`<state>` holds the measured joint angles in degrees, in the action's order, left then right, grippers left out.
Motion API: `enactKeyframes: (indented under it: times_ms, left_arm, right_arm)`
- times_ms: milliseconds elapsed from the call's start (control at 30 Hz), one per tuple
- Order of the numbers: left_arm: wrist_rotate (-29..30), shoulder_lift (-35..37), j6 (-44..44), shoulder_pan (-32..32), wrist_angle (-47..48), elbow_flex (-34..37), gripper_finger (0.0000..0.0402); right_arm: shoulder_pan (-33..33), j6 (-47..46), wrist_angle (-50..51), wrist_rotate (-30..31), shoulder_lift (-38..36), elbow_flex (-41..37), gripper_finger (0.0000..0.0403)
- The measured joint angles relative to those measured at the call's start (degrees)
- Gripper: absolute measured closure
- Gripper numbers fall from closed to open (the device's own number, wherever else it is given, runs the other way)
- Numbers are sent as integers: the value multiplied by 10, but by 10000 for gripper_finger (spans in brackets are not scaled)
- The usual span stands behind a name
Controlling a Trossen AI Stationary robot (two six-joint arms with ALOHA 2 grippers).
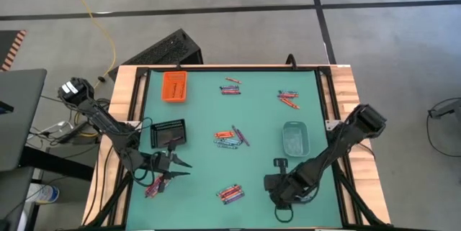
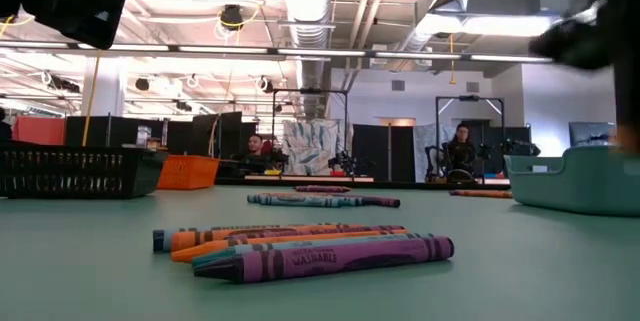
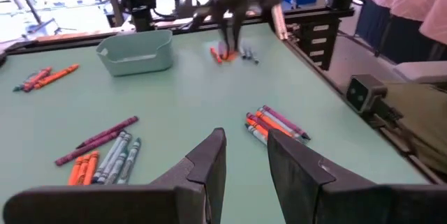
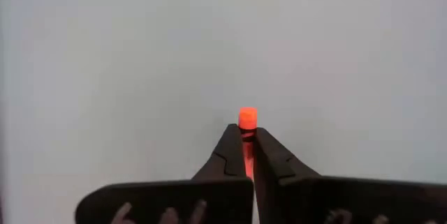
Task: Sort crayons
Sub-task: Put the orange crayon into the orange bin
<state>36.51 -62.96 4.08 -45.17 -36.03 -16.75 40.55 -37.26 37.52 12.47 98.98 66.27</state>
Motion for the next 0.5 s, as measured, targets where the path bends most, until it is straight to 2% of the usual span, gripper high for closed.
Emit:
enactKeyframes:
  times_ms: [133,267,367,500]
  left_arm:
    - [13,0,3,16,7,0,305]
    - [12,0,30,43,5,0,305]
    - [4,-5,47,69,-5,0,305]
    - [-51,-34,30,104,-62,0,305]
  right_arm:
    - [2,71,-35,92,-62,4,400]
    - [-4,199,-181,200,-113,-7,400]
    - [-17,307,-320,205,-124,-16,400]
    - [-45,423,-491,191,-96,-19,400]
